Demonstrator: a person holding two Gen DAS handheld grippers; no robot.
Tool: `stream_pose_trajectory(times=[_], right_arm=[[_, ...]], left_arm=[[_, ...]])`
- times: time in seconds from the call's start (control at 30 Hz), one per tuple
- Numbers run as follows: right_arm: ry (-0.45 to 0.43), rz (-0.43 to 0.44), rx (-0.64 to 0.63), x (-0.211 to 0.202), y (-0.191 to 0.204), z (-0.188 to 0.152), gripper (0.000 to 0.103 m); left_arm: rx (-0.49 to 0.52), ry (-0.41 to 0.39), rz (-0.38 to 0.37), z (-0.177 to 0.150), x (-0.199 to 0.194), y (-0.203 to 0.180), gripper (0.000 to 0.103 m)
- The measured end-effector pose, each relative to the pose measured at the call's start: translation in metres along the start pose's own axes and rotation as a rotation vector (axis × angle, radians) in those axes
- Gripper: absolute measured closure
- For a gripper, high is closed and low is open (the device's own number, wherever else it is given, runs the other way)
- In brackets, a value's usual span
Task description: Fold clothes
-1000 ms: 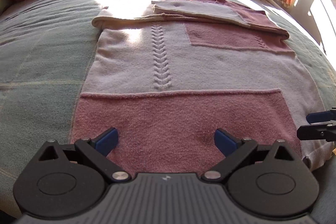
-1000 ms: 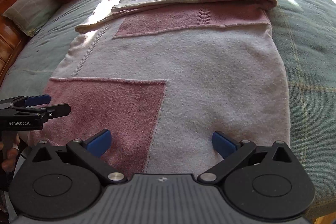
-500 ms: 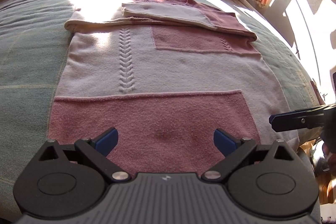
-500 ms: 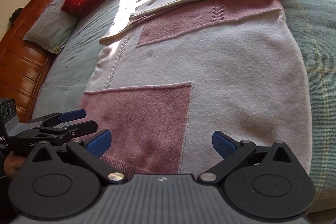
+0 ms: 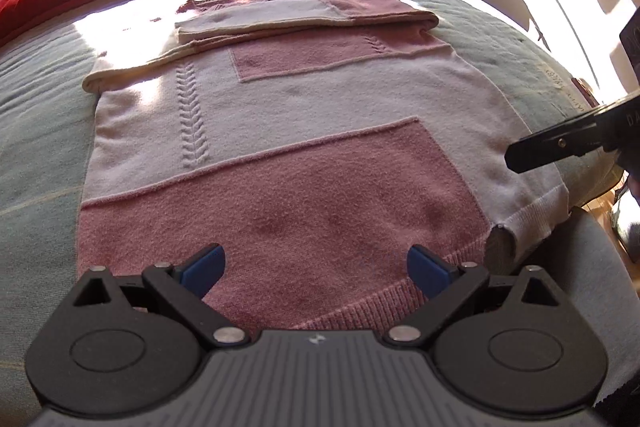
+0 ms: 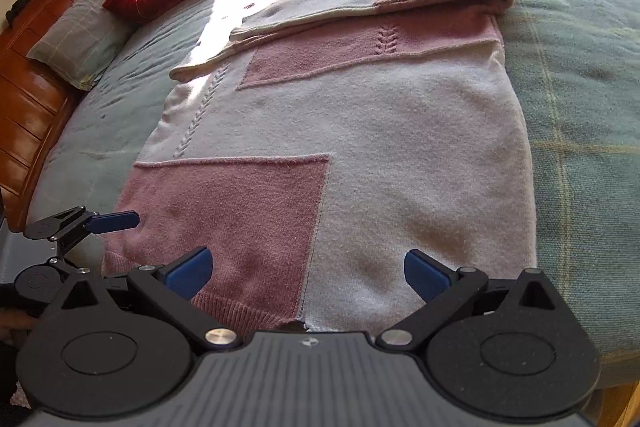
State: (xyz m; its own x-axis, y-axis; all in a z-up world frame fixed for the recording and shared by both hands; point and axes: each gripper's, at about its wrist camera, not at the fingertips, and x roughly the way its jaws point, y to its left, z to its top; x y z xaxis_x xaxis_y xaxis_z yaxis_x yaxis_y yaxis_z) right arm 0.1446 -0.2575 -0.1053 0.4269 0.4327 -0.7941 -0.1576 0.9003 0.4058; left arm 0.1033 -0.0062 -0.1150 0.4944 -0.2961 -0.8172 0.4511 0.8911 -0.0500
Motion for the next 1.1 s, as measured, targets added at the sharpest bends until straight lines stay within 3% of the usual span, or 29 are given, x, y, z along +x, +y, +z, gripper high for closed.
stream_pose_trajectory(times=[0.13, 0.27, 0.5, 0.6, 0.7, 0.77, 0.9, 1.1], right_arm=[[-0.025, -0.061, -0.137, -0.012, 0.015, 0.010, 0.000], [-0.036, -0.103, -0.205, -0.021, 0.019, 0.020, 0.000], [-0.071, -0.134, -0.194, -0.038, 0.001, 0.030, 0.000], [-0.083, -0.129, -0.164, -0.043, -0.010, 0.031, 0.000], [-0.085, -0.127, -0.156, -0.047, -0.017, 0.031, 0.000], [-0.081, -0.132, -0.174, -0.049, -0.019, 0.029, 0.000], [-0.064, -0.153, -0.241, -0.050, -0.018, 0.022, 0.000], [-0.021, -0.119, -0.257, -0.035, -0.014, 0.019, 0.000]], left_arm=[[0.180, -0.033, 0.027, -0.003, 0.005, -0.033, 0.006], [0.158, -0.029, 0.015, 0.002, 0.021, -0.048, 0.006], [0.124, 0.052, -0.139, -0.001, 0.039, -0.076, 0.006], [0.177, 0.022, -0.197, 0.004, 0.034, -0.088, 0.006], [0.167, 0.023, -0.171, 0.009, 0.041, -0.092, 0.006], [0.163, 0.064, -0.180, 0.010, 0.050, -0.089, 0.006], [0.212, 0.023, -0.132, 0.012, 0.038, -0.082, 0.006], [0.127, -0.022, -0.010, 0.020, 0.022, -0.040, 0.006]])
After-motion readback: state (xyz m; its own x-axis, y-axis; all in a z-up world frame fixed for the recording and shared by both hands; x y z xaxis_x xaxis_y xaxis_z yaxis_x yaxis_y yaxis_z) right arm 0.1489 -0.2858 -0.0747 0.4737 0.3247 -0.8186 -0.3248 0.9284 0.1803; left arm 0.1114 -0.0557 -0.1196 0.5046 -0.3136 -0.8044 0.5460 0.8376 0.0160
